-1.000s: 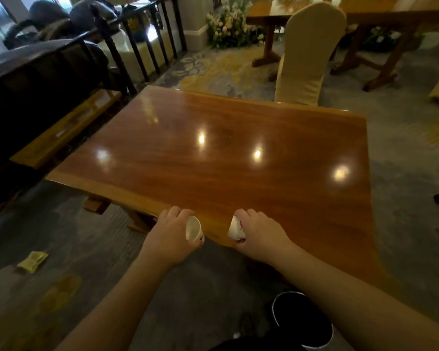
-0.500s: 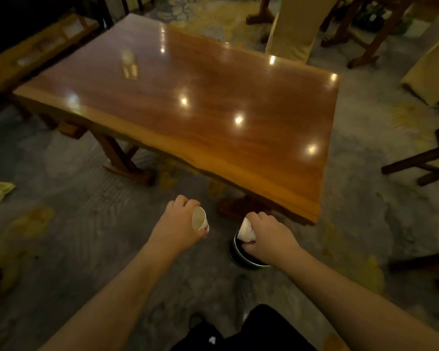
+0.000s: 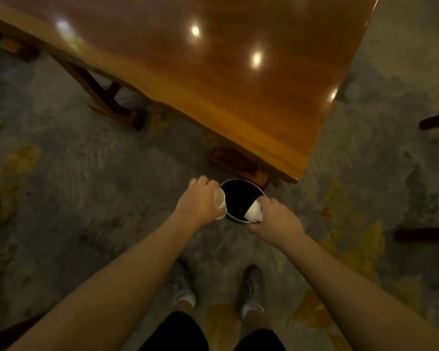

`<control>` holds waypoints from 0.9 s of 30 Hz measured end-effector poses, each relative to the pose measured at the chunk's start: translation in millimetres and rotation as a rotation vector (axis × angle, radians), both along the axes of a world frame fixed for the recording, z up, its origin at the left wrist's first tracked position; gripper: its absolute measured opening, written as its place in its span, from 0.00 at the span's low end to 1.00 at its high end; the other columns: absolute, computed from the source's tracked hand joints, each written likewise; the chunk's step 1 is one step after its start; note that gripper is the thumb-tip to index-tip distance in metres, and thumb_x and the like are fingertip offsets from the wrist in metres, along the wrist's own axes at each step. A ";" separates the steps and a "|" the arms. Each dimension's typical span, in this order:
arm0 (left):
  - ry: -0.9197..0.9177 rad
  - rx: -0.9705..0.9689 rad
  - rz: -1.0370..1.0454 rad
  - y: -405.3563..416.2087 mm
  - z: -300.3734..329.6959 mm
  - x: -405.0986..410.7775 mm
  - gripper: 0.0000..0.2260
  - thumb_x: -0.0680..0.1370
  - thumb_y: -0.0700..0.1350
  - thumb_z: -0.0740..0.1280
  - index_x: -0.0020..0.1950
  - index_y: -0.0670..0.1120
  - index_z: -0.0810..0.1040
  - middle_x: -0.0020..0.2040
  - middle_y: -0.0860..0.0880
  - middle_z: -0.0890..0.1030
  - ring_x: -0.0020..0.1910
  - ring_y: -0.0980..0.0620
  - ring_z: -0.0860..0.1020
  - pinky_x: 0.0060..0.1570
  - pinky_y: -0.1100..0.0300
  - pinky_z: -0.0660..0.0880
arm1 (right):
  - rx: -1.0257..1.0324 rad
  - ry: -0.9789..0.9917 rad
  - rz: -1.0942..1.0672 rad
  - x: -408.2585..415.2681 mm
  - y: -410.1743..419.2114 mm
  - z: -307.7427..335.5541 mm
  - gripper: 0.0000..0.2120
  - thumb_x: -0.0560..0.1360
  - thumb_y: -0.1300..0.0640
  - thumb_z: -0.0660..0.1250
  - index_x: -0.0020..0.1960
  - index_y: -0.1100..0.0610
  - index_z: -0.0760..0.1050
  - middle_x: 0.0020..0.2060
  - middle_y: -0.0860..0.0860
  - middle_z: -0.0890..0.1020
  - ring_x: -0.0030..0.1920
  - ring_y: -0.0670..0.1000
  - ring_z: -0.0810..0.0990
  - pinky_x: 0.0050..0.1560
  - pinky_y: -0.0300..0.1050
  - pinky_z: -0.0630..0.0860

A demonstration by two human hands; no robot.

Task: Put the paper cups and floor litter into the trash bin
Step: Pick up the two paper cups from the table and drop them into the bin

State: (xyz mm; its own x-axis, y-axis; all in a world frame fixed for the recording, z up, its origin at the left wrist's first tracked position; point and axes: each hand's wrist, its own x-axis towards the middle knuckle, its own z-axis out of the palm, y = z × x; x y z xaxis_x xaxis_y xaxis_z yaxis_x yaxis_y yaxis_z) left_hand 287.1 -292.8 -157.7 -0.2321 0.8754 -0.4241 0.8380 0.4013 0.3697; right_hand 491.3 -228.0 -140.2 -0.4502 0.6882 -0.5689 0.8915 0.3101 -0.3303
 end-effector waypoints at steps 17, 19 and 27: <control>-0.082 -0.078 0.086 90.7 -266.9 55.8 0.42 0.66 0.60 0.77 0.74 0.47 0.65 0.69 0.43 0.68 0.68 0.41 0.66 0.60 0.43 0.73 | -0.058 -0.179 0.061 9.6 88.7 -269.3 0.44 0.68 0.42 0.76 0.74 0.53 0.57 0.67 0.58 0.72 0.64 0.62 0.74 0.58 0.61 0.76; -0.067 -0.088 0.060 85.4 -275.7 53.6 0.41 0.68 0.60 0.76 0.75 0.47 0.64 0.71 0.43 0.66 0.69 0.40 0.65 0.61 0.42 0.73 | -0.036 -0.188 0.090 9.3 83.1 -279.9 0.42 0.69 0.42 0.75 0.74 0.53 0.58 0.67 0.58 0.72 0.65 0.63 0.73 0.58 0.61 0.76; -0.056 -0.040 0.084 10.5 -243.3 3.8 0.27 0.74 0.57 0.70 0.70 0.48 0.71 0.66 0.44 0.74 0.65 0.43 0.71 0.62 0.45 0.73 | 0.011 -0.115 0.184 -14.2 52.1 -246.0 0.31 0.72 0.45 0.71 0.70 0.54 0.65 0.64 0.58 0.74 0.62 0.62 0.74 0.55 0.60 0.78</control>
State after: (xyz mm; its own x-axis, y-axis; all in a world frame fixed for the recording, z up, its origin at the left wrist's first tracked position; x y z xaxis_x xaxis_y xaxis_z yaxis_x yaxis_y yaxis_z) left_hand 291.0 -282.3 -401.1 -0.2786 0.8359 -0.4729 0.7794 0.4845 0.3973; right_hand 477.1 -175.9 -386.2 -0.5016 0.6068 -0.6166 0.8509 0.4745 -0.2252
